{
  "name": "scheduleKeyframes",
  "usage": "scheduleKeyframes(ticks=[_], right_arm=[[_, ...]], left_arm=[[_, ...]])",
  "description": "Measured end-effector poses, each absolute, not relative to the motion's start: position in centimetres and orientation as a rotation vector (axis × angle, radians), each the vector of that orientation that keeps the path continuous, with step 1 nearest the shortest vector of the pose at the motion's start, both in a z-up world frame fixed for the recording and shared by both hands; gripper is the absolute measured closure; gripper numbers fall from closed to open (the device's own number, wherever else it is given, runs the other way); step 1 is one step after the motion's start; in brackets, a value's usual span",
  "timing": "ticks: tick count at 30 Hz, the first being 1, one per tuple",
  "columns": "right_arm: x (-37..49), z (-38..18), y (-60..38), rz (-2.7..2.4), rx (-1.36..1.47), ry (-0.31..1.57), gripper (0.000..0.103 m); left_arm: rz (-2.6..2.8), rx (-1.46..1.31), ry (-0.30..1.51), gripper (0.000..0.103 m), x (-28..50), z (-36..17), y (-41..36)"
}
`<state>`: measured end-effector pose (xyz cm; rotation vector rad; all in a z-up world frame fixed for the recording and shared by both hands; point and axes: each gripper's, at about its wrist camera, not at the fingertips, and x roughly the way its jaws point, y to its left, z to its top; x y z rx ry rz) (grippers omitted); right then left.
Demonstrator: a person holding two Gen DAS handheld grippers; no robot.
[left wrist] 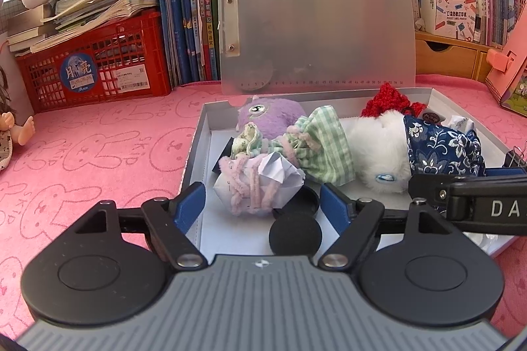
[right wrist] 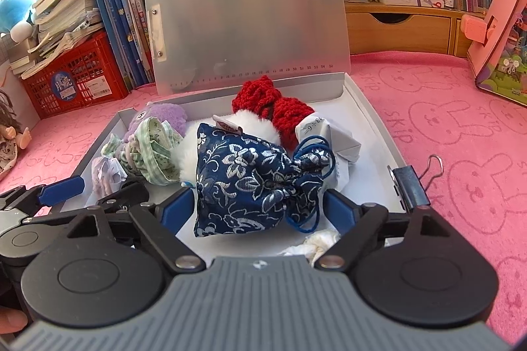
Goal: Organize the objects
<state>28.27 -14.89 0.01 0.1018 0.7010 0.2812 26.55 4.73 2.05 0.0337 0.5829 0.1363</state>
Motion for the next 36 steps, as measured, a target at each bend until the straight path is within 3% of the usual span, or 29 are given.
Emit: scheduleKeyframes(ticks=[36], right_arm=[[21.7, 3.1, -16.4, 0.318, 0.074, 0.586, 0.002]], left_arm=[[0.095, -0.036, 0.557, 0.007, 20.6, 4.6, 4.1]])
